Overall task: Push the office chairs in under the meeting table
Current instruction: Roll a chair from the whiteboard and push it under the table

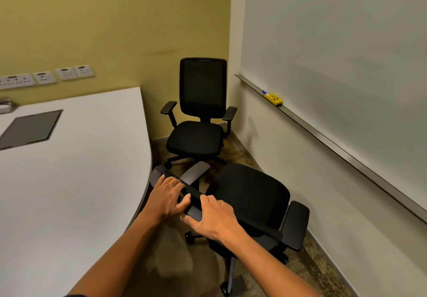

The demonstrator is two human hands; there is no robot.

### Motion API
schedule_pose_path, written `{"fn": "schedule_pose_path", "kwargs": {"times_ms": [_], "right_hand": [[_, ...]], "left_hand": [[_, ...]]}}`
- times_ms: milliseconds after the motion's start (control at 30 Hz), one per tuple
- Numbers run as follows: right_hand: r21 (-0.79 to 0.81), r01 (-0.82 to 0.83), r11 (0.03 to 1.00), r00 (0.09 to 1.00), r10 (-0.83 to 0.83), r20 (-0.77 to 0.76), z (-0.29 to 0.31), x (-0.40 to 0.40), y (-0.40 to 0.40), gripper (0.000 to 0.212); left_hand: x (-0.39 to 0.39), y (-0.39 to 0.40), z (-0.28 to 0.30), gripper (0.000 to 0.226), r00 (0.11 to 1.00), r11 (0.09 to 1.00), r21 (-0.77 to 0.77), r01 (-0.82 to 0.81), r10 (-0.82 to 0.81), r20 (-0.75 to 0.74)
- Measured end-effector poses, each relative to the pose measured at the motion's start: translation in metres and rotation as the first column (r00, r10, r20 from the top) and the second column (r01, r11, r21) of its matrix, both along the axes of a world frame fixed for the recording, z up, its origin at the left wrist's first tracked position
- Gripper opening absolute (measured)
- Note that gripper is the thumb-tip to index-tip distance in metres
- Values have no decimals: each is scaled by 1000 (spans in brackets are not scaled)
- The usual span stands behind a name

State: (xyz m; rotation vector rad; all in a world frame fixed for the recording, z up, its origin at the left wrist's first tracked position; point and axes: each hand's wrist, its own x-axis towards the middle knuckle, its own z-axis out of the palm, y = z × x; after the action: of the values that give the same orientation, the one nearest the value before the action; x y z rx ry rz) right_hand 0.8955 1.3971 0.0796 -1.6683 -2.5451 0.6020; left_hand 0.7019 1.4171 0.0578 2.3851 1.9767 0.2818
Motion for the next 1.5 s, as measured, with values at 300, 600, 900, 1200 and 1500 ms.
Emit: {"fn": "schedule_pose_path", "kwargs": {"times_ms": [300,600,900,1200,1500], "right_hand": [[86,-213,973,976,209,57,-2,34,-93,92],[-5,-439,898,898,439,-12,8,86,-182,95],[32,-465,885,882,466,-71,1,160,-189,87],[273,-240,932,901,319,-295,36,281,-100,66],[289,-122,950,920,217,-326,67,383,-19,63]], "left_hand": [[36,-138,2,68,974,974,10,-228,228,10],[82,-238,27,81,943,931,-160,-329,314,-112],[163,-271,11,98,943,891,-310,-331,324,-75],[279,-207,33,82,884,887,-147,-438,454,109],[378,-131,50,85,880,892,-77,-446,452,146]]}}
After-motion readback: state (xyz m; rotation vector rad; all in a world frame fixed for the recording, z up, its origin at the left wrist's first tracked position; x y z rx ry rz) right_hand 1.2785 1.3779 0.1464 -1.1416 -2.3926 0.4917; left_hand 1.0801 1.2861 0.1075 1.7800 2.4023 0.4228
